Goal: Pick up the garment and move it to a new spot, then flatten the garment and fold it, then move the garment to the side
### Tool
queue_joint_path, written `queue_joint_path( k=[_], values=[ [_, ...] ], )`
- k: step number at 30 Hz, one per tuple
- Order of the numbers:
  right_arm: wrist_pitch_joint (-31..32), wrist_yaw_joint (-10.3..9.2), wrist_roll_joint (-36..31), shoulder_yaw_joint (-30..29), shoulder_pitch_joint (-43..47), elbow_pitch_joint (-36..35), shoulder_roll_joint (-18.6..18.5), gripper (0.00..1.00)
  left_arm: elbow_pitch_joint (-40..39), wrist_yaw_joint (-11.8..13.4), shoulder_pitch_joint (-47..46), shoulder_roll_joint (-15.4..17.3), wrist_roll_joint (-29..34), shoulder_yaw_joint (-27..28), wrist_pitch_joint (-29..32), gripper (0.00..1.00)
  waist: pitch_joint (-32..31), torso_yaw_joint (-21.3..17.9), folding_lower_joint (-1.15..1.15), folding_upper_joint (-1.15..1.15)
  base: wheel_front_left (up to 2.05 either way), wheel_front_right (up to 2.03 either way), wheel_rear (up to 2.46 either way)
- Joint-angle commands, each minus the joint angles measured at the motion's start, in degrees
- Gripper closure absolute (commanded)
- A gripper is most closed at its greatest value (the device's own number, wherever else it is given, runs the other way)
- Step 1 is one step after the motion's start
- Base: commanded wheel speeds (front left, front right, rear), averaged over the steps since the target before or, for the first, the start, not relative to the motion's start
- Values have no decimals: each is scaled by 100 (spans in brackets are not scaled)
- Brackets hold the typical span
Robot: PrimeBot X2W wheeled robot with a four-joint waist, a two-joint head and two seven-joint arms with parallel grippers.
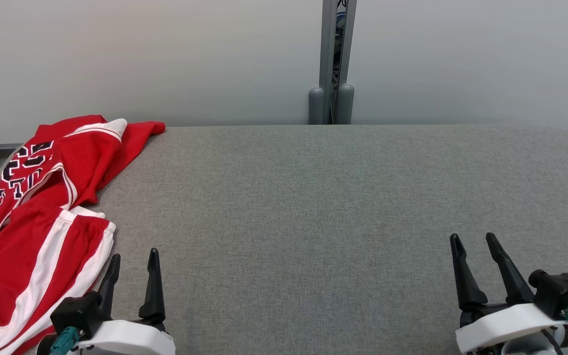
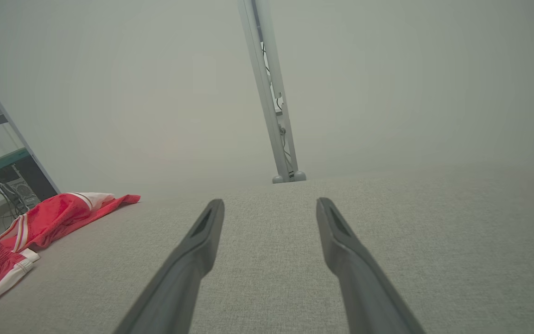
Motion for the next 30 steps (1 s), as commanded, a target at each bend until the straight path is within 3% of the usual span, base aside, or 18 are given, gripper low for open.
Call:
queue_joint_path(
  k=[1,30],
  values=[
    [-70,10,-107,12,-40,-14,-52,0,-17,41,-78,37,128,6,-47,0,0,0,0,0,0,0,0],
    [-398,11,-1068,50,1,19,-71,0,239,163,-30,59,960,-4,-310,0,33,37,0,0,0,0,0]
  ],
)
